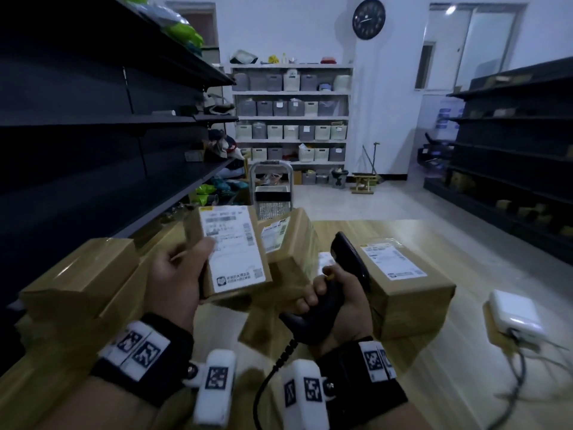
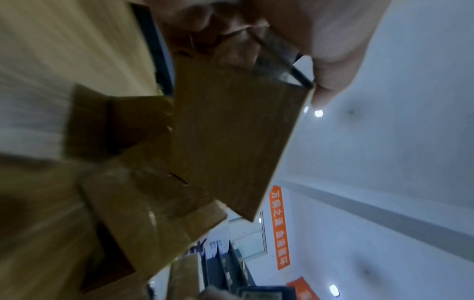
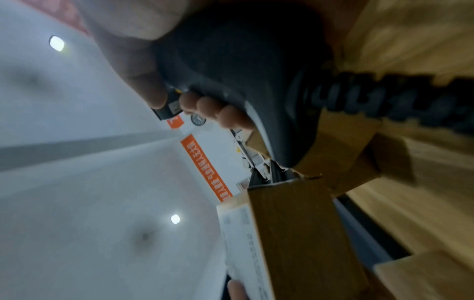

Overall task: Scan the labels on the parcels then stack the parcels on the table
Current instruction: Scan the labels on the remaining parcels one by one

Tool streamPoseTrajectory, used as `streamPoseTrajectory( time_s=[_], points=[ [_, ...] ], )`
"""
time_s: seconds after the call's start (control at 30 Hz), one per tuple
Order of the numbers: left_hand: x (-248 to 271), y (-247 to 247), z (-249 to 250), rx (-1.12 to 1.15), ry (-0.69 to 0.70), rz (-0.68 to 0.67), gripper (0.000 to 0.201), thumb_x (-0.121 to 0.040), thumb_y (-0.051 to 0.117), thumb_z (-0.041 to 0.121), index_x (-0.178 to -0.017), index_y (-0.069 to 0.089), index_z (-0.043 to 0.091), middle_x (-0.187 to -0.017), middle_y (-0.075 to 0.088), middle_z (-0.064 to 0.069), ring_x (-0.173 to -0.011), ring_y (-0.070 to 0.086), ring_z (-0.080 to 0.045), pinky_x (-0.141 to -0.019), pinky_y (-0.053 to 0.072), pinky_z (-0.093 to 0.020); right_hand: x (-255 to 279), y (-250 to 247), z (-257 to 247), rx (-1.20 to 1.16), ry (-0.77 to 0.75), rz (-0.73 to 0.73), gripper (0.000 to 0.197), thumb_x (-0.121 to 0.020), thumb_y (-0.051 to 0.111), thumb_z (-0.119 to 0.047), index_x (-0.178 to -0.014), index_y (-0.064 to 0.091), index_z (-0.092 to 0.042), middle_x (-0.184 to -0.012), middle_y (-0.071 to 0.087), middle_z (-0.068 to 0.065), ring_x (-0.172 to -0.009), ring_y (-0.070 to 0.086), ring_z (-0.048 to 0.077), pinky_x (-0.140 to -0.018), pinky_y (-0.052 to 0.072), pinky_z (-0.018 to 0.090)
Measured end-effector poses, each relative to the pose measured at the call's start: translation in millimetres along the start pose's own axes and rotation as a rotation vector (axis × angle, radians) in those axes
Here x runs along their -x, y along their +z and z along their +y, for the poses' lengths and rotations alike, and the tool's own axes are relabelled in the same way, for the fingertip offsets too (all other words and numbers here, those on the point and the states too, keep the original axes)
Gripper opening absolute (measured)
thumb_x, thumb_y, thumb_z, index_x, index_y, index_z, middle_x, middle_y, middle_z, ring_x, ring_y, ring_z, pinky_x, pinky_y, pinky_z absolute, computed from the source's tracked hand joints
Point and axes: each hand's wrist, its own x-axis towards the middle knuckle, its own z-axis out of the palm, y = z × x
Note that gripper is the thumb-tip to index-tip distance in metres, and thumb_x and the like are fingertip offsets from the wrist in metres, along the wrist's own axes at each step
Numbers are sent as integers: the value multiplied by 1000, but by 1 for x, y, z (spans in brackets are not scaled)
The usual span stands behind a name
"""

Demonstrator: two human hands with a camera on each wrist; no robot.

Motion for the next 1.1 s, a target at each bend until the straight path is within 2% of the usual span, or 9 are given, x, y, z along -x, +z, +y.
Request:
streamPoseTrajectory(
  time_s=[0.13,0.23,0.3,0.4,0.5,0.67,0.77,0.87,1.1],
  points=[
    [-42,52,32,-172,-83,-78,89,-56,95,63,-127,75,13,-104,86,-9,-95,84,-33,-88,67,-53,-7,-19,-19,-217,-5,-137,45,-61,94,-30,-82,56,-17,-64,40,0,-47,42,18,-45,40,29],
    [-69,99,47,-304,-128,-189,107,-37,100,72,-119,79,5,-103,86,-13,-94,83,-39,-93,66,-62,-6,-26,-30,-354,-37,-323,41,-62,96,-25,-83,62,-14,-59,47,0,-45,47,17,-45,46,31],
    [-65,133,62,-413,-133,-224,102,-48,100,73,-117,78,1,-101,84,-14,-87,82,-35,-76,70,-47,-5,-28,-33,-402,-34,-392,33,-68,93,-23,-83,66,-11,-58,49,2,-44,50,20,-45,48,32],
    [-59,176,71,-541,-156,-308,57,-88,88,48,-112,72,-1,-82,79,-13,-61,74,-27,-44,54,-24,-5,-29,-38,-408,-29,-413,30,-72,92,-22,-84,69,-8,-57,52,5,-45,53,21,-46,50,34],
    [-63,208,73,-715,-106,-327,81,-82,90,55,-137,68,-1,-106,82,-17,-76,77,-31,-60,59,-35,-3,-28,-41,-430,-49,-346,41,-59,99,-21,-81,66,-10,-56,50,4,-43,50,20,-43,49,32],
    [-61,234,70,-991,-22,-350,108,-66,94,69,-144,59,1,-123,75,-16,-94,76,-34,-82,66,-43,-3,-25,-40,-472,-80,-268,54,-52,100,-23,-83,57,-14,-56,46,1,-41,46,17,-42,46,30],
    [-56,243,55,-1100,-28,-386,81,-79,92,59,-131,60,6,-122,68,-15,-88,69,-30,-67,58,-36,-4,-28,-40,-482,-91,-274,53,-54,100,-24,-84,58,-13,-57,47,0,-43,48,17,-43,46,30],
    [-50,244,41,-1265,15,-428,96,-81,86,67,-149,58,4,-134,68,-16,-101,66,-30,-80,56,-38,-4,-30,-40,-501,-105,-300,48,-57,101,-24,-83,62,-12,-58,49,1,-44,50,18,-45,48,29],
    [-62,222,30,-1263,-111,-401,84,-74,94,62,-132,68,7,-116,74,-13,-105,75,-36,-93,66,-47,-4,-30,-40,-511,-79,-323,47,-59,100,-22,-85,63,-11,-58,50,2,-45,51,20,-47,49,30]
  ],
)
